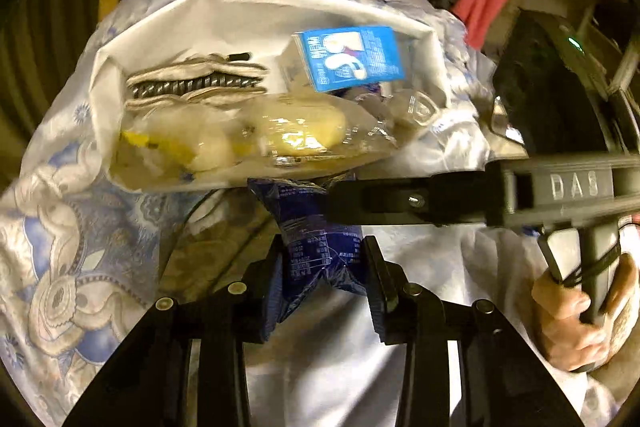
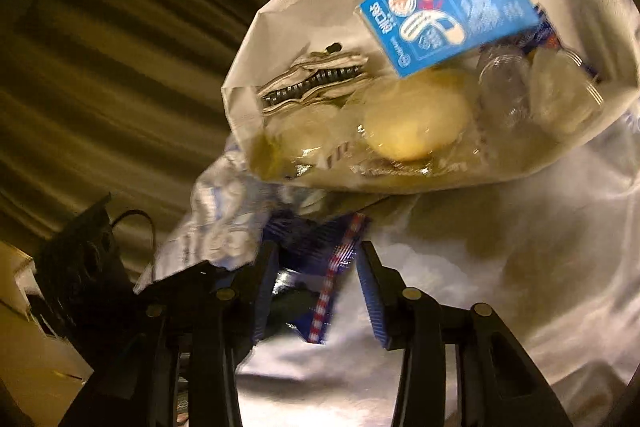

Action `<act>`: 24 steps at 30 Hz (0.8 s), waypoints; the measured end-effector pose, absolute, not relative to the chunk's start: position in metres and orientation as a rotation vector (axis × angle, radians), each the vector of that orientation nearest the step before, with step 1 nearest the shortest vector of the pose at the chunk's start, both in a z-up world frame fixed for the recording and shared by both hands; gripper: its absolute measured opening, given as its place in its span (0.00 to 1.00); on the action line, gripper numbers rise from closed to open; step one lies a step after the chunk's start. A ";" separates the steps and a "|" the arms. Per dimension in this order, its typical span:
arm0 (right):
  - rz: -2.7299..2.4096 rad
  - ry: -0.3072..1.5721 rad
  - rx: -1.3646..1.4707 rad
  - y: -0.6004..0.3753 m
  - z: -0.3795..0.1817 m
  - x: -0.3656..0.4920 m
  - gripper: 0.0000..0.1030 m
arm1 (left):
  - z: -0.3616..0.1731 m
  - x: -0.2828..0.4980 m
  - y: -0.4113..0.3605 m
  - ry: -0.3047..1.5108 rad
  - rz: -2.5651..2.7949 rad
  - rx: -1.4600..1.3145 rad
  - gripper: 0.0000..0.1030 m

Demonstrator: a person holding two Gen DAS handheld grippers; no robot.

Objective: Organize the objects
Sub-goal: 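Grasp the blue packet with the right gripper while the left gripper opens and releases it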

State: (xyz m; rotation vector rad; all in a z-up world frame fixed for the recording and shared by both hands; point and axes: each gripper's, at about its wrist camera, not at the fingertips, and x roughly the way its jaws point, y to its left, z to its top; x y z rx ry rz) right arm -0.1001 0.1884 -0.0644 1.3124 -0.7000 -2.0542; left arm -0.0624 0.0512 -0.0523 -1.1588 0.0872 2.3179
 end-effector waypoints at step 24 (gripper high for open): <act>-1.857 -0.957 1.246 0.200 -0.077 -0.103 0.28 | -0.043 -0.058 0.048 0.063 2.358 -1.056 0.55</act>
